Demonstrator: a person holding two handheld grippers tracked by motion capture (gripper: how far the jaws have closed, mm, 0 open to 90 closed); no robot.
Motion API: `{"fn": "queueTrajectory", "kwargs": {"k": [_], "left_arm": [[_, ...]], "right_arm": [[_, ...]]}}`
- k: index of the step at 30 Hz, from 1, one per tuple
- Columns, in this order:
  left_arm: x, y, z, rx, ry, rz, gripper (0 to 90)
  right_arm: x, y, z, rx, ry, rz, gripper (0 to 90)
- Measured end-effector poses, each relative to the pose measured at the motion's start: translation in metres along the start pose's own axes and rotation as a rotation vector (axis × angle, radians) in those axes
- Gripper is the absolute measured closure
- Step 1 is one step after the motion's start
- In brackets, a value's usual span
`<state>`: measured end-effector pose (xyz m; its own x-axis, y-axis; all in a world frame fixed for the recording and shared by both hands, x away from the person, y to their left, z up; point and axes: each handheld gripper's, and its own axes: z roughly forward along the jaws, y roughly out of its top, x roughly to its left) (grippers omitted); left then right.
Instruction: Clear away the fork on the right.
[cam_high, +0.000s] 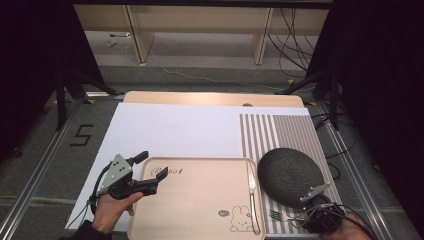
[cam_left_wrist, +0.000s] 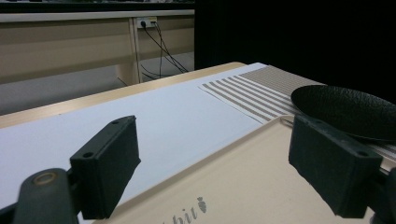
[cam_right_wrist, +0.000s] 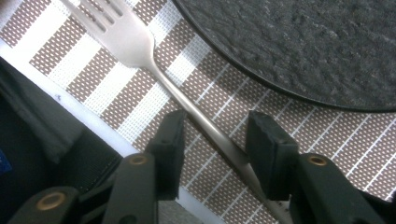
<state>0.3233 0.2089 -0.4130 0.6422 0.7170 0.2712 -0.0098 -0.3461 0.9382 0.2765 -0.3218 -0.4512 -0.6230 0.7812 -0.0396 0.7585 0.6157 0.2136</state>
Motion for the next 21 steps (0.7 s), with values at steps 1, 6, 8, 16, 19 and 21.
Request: {"fn": "queueTrajectory", "kwargs": {"k": [1, 6, 8, 16, 19, 21], "left_arm": [[0.000, 0.000, 0.000, 0.000, 0.001, 0.001, 15.9], [0.000, 0.000, 0.000, 0.001, 0.001, 0.001, 15.9], [0.000, 0.000, 0.001, 0.001, 0.002, 0.002, 15.9], [0.000, 0.000, 0.001, 0.001, -0.002, 0.002, 15.9], [-0.001, 0.000, 0.001, 0.003, -0.001, 0.004, 15.9], [-0.001, 0.000, 0.001, 0.003, -0.003, 0.004, 15.9]], "right_arm": [[0.000, 0.001, 0.000, 0.005, 0.005, -0.011, 63.2], [0.003, 0.004, 0.000, 0.017, 0.008, -0.050, 70.3], [0.004, 0.005, -0.001, 0.027, 0.013, -0.071, 72.8], [0.008, 0.009, 0.000, 0.052, 0.005, -0.152, 78.6], [0.013, 0.011, 0.000, 0.069, -0.012, -0.205, 80.8], [0.015, 0.013, 0.000, 0.081, -0.022, -0.236, 81.9]]}}
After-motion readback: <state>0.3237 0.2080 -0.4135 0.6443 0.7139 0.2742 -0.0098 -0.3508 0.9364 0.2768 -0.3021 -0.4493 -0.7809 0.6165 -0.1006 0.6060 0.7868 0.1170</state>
